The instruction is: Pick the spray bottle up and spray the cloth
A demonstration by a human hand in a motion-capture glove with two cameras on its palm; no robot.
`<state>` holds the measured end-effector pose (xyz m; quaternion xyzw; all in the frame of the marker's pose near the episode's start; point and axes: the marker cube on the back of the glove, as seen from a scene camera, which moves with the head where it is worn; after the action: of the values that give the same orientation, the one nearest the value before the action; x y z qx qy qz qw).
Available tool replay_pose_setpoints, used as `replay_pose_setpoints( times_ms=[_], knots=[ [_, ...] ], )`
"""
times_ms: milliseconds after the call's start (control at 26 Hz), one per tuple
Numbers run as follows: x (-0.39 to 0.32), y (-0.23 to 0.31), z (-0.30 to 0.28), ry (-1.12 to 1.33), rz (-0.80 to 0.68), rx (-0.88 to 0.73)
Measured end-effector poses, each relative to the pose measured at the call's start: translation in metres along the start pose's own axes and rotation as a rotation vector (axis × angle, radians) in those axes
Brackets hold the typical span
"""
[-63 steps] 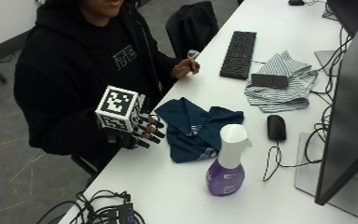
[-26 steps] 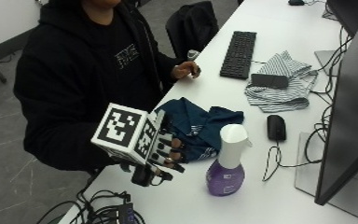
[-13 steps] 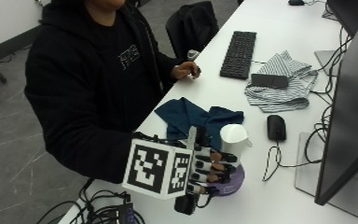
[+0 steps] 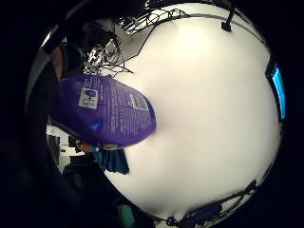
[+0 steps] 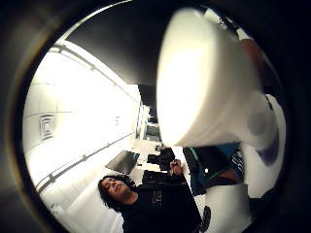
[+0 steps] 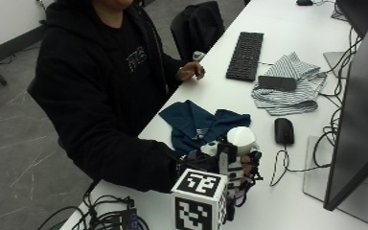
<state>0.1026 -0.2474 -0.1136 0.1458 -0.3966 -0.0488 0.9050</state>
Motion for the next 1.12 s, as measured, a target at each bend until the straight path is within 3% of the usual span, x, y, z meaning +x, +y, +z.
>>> replay_pose_setpoints(
  times_ms=[500,1116],
  knots=[
    [0.004,-0.025,0.017,-0.213,-0.015,0.181],
    [0.014,-0.031,0.03,-0.142,-0.044,0.385]
  ],
)
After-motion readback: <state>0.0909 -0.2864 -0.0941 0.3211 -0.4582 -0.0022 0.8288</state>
